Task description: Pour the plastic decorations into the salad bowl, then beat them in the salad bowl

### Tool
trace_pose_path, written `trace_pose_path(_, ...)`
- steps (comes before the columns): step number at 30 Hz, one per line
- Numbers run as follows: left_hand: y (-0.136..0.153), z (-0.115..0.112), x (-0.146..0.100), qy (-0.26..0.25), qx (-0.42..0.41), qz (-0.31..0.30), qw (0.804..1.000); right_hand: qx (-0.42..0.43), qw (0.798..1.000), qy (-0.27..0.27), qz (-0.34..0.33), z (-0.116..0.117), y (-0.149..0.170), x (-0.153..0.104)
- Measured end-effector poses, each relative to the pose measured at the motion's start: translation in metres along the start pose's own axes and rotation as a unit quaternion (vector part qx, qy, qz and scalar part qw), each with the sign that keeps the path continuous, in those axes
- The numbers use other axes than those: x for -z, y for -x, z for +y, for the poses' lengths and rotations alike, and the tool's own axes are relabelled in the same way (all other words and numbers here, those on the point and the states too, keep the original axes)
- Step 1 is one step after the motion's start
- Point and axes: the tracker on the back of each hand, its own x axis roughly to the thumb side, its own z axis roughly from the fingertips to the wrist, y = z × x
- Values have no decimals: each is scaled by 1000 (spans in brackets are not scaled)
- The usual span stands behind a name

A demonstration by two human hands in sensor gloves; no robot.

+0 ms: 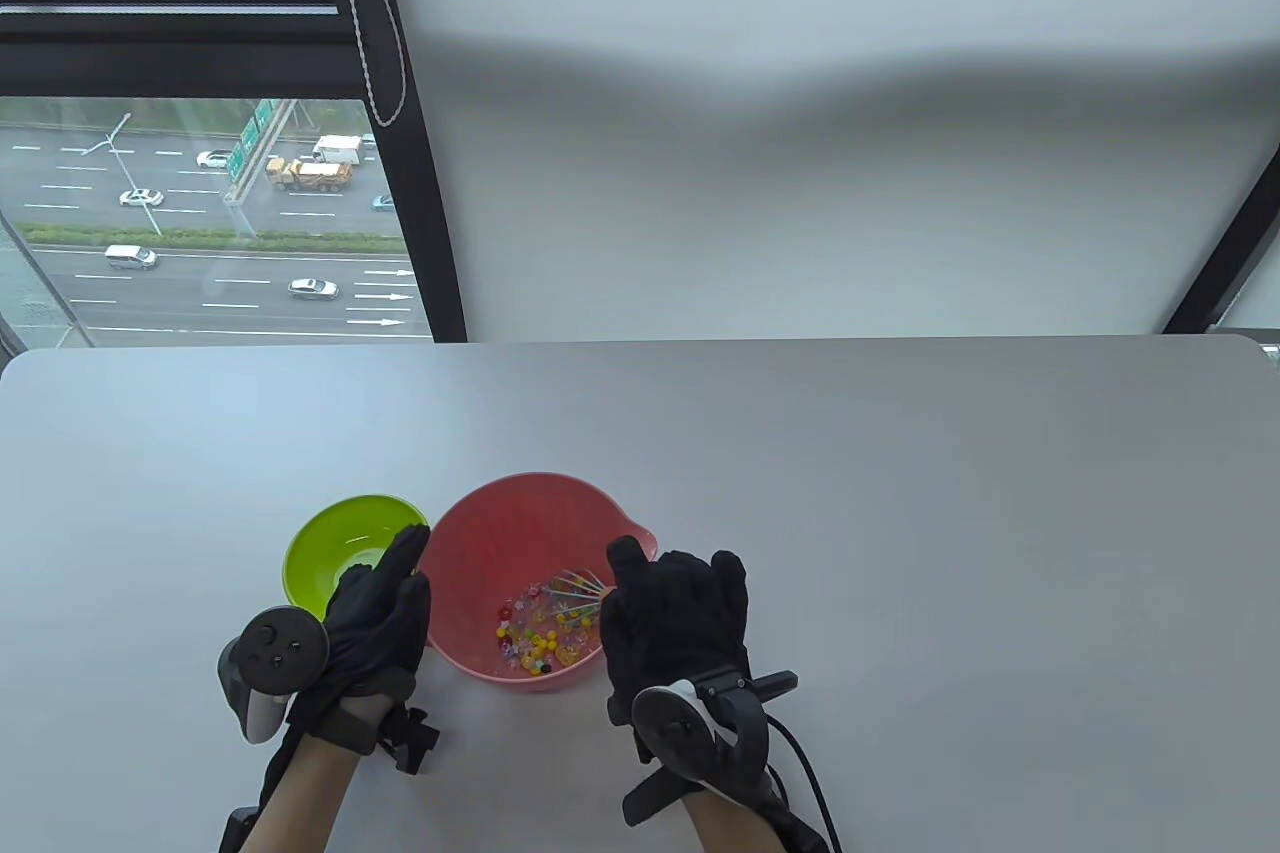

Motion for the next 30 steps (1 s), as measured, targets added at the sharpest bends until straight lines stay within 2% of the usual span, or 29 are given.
trace_pose_path(13, 1, 0, 0, -1, 1, -1, 1000, 43, 999, -6, 31, -2, 6, 3)
trace_pose_path(19, 1, 0, 0, -1, 0, -1, 1000, 92, 993, -56, 52, 11, 3, -1)
trace_pose_path(25, 1, 0, 0, -1, 1, -1, 1000, 60, 996, -67, 22, 18, -7, -5)
trace_pose_path(30, 1, 0, 0, 0, 1, -1, 1000, 26, 999, -41, 4, 17, -10, -6)
